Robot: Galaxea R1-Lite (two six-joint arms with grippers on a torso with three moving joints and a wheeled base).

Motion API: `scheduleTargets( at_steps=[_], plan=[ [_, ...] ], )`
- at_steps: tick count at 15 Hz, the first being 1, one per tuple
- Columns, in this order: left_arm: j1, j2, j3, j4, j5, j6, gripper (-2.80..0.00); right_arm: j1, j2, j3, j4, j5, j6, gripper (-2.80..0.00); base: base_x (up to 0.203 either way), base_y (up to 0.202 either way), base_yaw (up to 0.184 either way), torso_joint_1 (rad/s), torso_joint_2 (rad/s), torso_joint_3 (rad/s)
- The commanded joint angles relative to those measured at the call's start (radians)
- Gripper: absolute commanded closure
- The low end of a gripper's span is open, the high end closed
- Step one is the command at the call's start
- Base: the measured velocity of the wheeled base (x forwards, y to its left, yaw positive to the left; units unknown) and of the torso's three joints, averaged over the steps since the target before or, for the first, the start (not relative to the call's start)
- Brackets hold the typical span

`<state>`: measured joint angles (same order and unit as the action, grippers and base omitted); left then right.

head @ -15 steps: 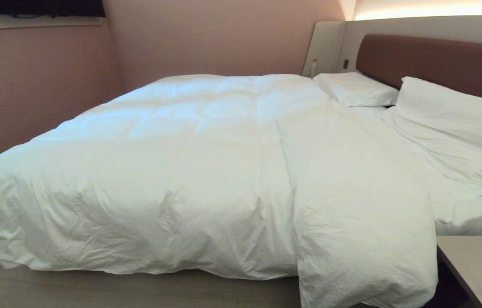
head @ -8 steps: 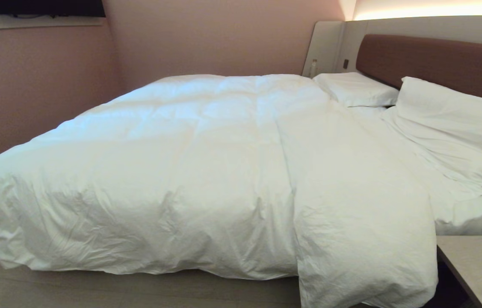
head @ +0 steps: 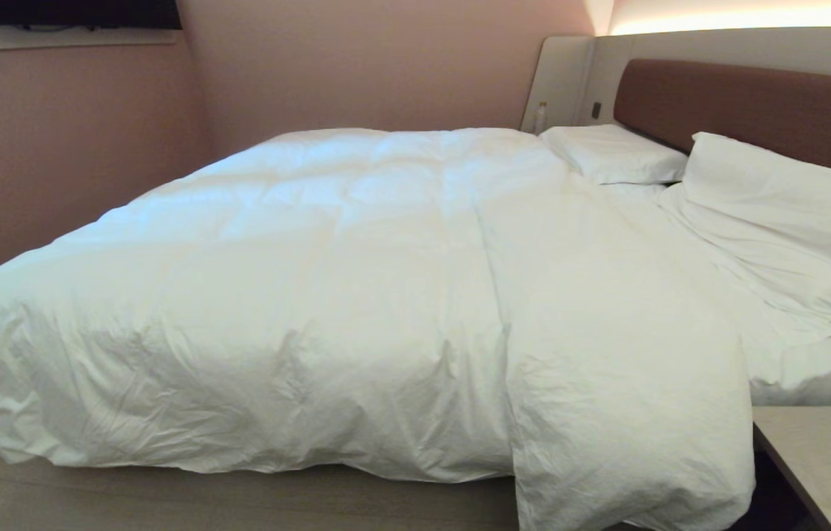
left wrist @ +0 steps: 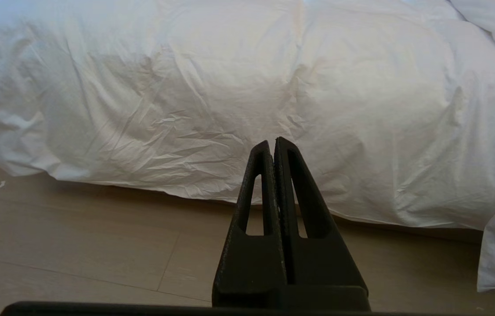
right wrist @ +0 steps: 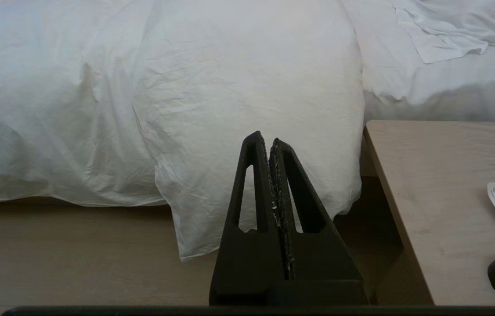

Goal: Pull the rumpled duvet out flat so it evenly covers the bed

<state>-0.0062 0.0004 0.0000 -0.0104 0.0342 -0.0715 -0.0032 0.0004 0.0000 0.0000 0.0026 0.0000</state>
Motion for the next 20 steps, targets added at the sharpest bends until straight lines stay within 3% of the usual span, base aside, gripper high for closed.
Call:
scheduleTargets(
  at_steps=[1,9,20],
  plan=[
    [0.0,0.0,0.0,0.0,0.001,-0.001,0.0,0.0,0.0,0.0,0.0,0.0,0.0,0.0,0.0,0.0,0.0,0.0,0.0,0.0],
    [0.0,0.0,0.0,0.001,0.001,0.003,0.0,0.0,0.0,0.0,0.0,0.0,0.0,0.0,0.0,0.009,-0.002,0.0,0.0,0.0],
    [0.0,0.0,0.0,0.003,0.001,0.003,0.0,0.0,0.0,0.0,0.0,0.0,0.0,0.0,0.0,0.19,-0.003,0.003,0.0,0.003]
  ],
)
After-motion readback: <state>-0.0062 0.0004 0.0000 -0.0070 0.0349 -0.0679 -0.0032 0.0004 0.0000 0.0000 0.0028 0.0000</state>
